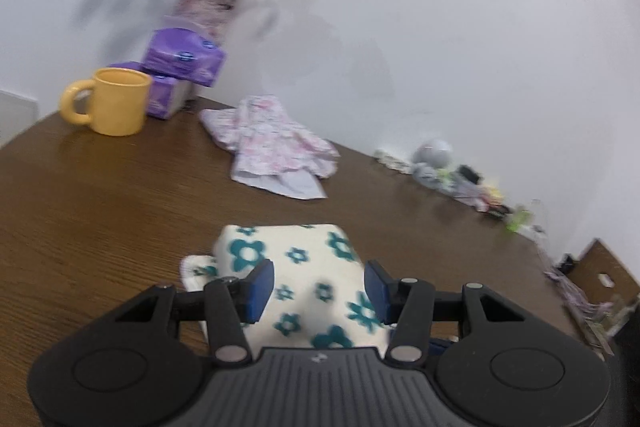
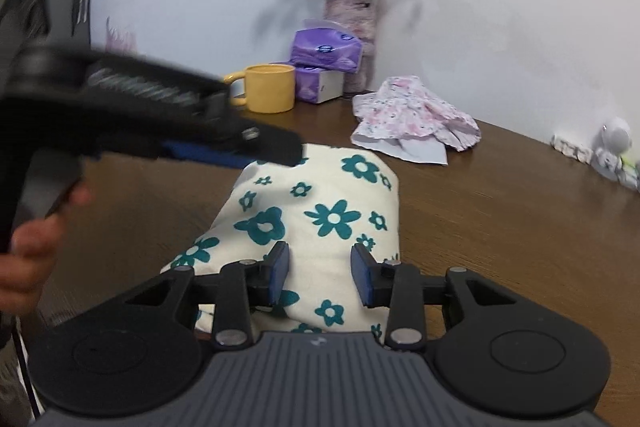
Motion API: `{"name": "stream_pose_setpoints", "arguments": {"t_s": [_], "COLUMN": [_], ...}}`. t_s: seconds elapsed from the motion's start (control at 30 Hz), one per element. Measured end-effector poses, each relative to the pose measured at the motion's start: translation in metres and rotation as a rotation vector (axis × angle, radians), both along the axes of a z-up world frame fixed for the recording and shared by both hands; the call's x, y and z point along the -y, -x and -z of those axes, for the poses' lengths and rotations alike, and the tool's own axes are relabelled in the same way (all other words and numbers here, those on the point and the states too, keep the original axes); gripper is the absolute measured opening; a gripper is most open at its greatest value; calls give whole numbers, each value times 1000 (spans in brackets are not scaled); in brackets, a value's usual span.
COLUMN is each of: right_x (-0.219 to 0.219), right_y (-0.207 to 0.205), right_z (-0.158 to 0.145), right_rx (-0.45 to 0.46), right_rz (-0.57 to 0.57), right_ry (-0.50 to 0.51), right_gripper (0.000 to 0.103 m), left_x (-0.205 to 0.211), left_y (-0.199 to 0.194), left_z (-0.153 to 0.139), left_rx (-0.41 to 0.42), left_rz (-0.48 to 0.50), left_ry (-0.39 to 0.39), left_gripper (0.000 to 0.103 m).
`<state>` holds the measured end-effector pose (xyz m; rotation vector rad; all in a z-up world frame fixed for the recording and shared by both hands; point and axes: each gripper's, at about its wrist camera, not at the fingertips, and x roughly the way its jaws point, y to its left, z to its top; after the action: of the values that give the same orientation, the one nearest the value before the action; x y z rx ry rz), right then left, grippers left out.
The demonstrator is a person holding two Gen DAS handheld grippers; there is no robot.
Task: Fold clothes
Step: 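Lay the rolled bundle down and press it with both grippers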
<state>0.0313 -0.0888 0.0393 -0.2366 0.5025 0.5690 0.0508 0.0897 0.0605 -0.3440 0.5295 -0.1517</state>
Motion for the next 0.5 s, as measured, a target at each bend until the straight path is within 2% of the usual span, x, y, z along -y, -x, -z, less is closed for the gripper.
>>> {"name": "stream_pose_setpoints", "arguments": {"t_s": [0.07,0.2,0.33,0.5], "right_x": [1,22,32,24], "right_y": [2,-15,-55,-116], "right_z": [-1,-12,-25,-15], "right_rx": [8,-46,-70,-228], "right_rz": [-18,-16,22,30], "right_ry": [-10,-116,-169,-229], "right_gripper": [36,36,36,24], "left_x": [3,2,-3,-14], "left_y": [-6,-19,-28,-34], "left_z": [1,6,12,20], "left_rx": [-13,-54,-97,-139], "left_rz": [-33,-87,-98,-107], "left_ry": [-28,-91,-73,-20], "left_gripper": [49,46,47,45]}}
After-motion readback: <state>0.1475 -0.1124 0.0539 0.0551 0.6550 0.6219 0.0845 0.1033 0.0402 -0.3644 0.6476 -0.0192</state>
